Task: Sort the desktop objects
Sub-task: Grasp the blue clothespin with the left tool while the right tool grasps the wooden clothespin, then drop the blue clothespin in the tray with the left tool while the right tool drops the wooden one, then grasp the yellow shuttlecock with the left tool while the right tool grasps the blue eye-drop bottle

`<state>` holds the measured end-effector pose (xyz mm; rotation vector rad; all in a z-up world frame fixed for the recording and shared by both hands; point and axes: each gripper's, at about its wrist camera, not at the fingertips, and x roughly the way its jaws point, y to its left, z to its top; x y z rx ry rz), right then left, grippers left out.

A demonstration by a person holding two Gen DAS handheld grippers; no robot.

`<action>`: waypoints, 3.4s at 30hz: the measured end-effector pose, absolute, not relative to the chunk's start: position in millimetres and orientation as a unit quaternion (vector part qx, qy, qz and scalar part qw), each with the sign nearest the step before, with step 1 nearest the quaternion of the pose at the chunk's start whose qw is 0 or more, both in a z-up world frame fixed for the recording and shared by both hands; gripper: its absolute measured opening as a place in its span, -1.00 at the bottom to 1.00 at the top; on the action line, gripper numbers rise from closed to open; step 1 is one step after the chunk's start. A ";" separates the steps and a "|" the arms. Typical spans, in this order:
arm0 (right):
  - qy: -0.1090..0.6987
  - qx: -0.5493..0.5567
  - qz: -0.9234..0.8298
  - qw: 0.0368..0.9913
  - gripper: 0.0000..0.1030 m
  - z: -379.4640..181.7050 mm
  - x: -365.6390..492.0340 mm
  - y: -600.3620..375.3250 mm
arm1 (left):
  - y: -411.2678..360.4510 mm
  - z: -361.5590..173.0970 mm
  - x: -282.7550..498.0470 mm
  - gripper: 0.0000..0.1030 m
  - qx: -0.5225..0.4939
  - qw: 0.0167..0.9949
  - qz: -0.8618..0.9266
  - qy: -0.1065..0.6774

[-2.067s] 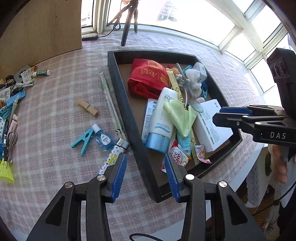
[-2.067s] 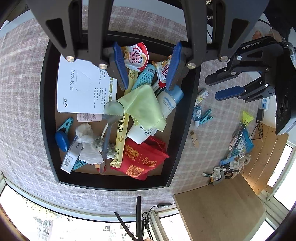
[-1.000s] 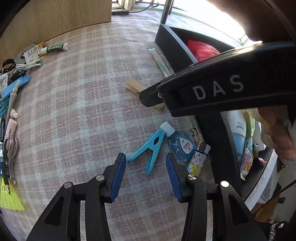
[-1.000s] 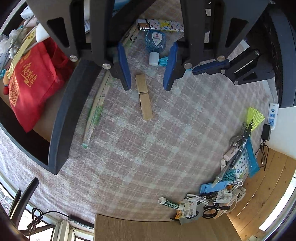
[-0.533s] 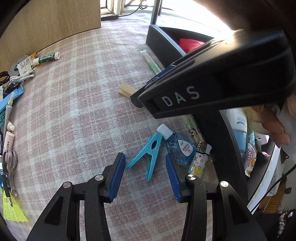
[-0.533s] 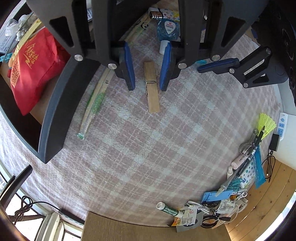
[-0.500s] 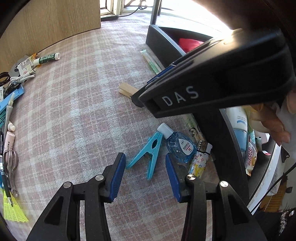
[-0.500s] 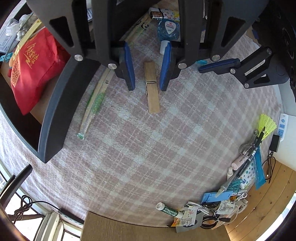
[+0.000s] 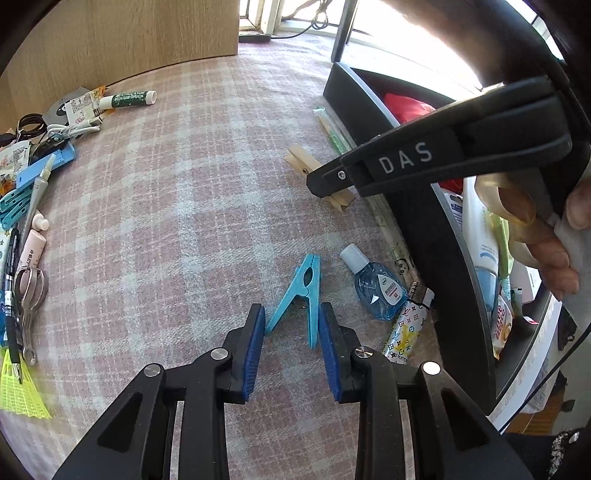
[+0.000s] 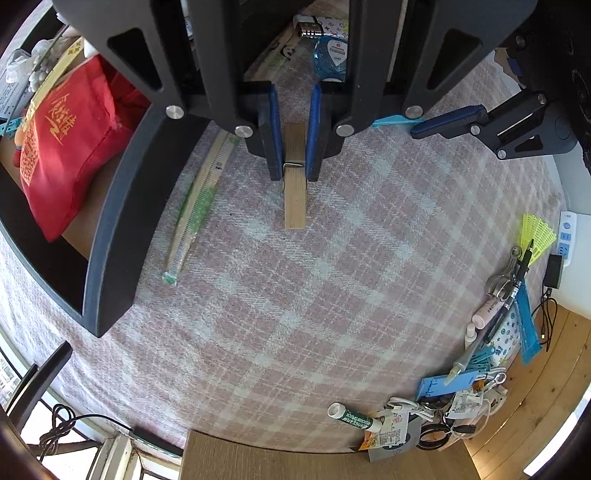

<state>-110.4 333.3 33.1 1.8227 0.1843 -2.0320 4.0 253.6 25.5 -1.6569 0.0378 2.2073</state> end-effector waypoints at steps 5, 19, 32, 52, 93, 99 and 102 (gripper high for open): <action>0.032 0.643 -0.737 0.208 -0.76 52.4 -108.0 345.9 | 249.1 43.2 4.4 -0.46 -0.576 0.183 0.796 -0.002; -0.034 0.595 -0.790 0.143 -0.76 112.4 -69.9 463.8 | 315.0 97.8 -27.6 -0.46 -0.546 0.250 0.800 -0.009; -0.120 0.592 -0.797 0.007 -0.76 100.6 -27.3 629.2 | 404.8 97.4 -27.3 -0.46 -0.538 0.286 0.792 0.042; -0.085 0.581 -0.806 0.072 -0.33 117.7 -30.9 556.1 | 248.4 103.9 -26.8 0.02 -0.539 0.133 0.832 -0.025; 0.100 0.675 -0.717 0.142 -0.33 17.8 -31.4 318.6 | -7.1 47.0 17.7 -0.59 -0.552 -0.042 0.810 -0.196; 0.125 0.670 -0.718 0.137 -0.39 16.5 -27.3 307.5 | -17.0 43.9 22.8 -0.95 -0.547 -0.039 0.809 -0.212; 0.102 0.676 -0.714 0.149 -0.40 17.1 -27.0 308.0 | -19.2 47.1 30.9 -0.98 -0.545 -0.044 0.812 -0.204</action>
